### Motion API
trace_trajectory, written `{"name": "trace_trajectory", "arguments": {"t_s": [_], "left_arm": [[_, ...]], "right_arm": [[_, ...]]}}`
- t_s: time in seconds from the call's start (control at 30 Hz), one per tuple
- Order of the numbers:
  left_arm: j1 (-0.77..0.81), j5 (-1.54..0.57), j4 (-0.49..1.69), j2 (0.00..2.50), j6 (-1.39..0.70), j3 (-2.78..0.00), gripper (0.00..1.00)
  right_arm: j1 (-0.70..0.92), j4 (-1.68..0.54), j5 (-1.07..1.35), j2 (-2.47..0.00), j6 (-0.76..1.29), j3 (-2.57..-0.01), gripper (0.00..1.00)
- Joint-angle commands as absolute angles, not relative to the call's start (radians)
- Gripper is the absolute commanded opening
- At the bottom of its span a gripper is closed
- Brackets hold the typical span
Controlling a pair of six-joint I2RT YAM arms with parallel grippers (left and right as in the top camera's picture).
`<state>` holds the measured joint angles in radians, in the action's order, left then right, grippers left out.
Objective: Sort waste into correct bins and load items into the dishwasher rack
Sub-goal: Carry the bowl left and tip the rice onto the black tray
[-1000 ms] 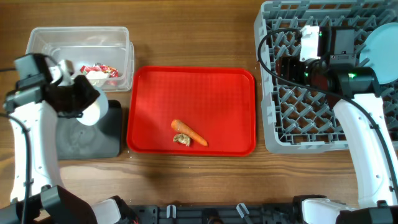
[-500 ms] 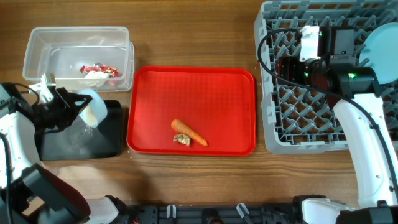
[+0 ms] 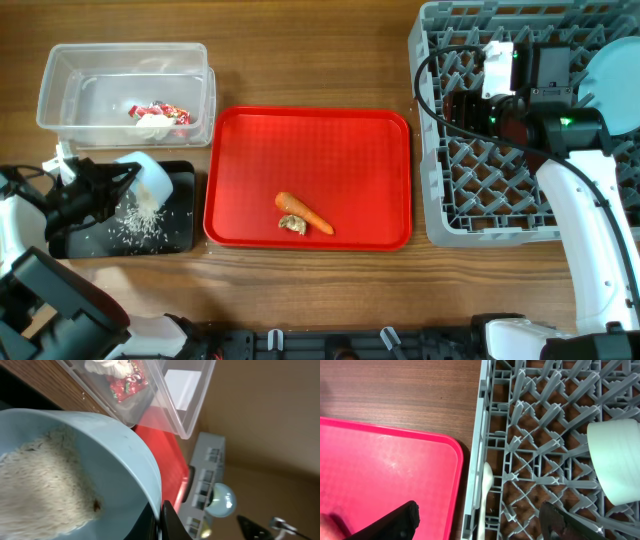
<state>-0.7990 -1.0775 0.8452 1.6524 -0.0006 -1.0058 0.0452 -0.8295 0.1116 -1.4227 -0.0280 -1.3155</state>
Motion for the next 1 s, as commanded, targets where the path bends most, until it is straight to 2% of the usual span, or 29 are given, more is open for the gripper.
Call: {"name": "trace_trajectory", "arguments": {"t_s": [0.0, 0.47, 0.7, 0.97], "left_arm": [[-0.838, -1.242, 0.853, 1.684, 0.024, -0.994, 0.04], [-0.841, -1.351, 0.995, 1.686, 0.475, -0.994, 0.04], [-0.841, -1.357, 1.065, 1.686, 0.573, -0.994, 0.04], [-0.841, -1.357, 1.075, 1.686, 0.584, -0.986, 0.04]], "right_arm": [[0.049, -0.829, 0.102, -1.419, -0.027, -1.315, 0.79], [0.049, -0.831, 0.102, -1.419, -0.026, -1.315, 0.79], [0.049, -0.831, 0.102, -1.419, -0.027, -1.315, 0.79], [0.049, -0.832, 0.102, -1.419, -0.027, -1.315, 0.79]]}}
